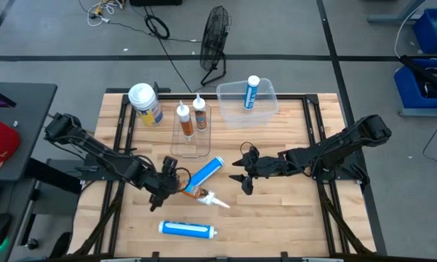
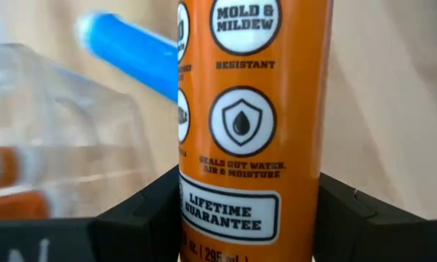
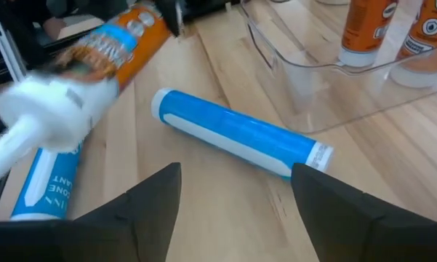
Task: Pick & place silicon tubes, Sealant and Lysol wipes
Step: Put the orange sealant into the transparent bin
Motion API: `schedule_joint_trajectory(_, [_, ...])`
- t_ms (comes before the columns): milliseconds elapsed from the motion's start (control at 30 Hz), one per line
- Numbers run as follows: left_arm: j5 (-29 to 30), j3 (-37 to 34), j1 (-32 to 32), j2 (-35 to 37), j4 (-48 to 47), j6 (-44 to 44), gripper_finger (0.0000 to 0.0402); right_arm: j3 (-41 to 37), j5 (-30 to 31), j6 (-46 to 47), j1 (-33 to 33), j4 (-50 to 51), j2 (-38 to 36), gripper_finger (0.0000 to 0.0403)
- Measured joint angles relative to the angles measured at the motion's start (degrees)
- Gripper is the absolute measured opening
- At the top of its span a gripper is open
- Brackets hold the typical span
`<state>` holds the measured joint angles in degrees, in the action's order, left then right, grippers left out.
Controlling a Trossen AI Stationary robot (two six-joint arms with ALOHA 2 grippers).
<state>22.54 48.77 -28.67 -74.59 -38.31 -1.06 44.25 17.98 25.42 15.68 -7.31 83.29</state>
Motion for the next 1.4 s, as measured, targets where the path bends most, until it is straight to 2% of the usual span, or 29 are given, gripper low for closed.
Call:
schedule_joint_trajectory(367, [14.91, -0.57, -0.07, 6.14, 2.94, -8.79, 0.0224, 0.00, 0.59, -3.04, 0.00, -0.71, -0.92, 0.0268])
schedule_joint_trajectory(633, [20.57, -0.57, -0.20, 8.07, 9.59, -7.91, 0.0224, 0.00, 2.67, -10.19, 0.00, -11.89, -0.92, 0.0268])
schedule_joint_trajectory(1167, [25.77, -0.57, -0.12, 7.98, 18.93, -5.67, 0.0224, 0.00, 4.11, -21.01, -0.02, -29.55, -0.94, 0.0270])
schedule_joint_trajectory(1400, [27.02, -0.57, 0.17, 7.98, 26.05, -2.56, 0.0224, 0.00, 4.02, -27.46, -0.01, -39.68, -0.94, 0.0309])
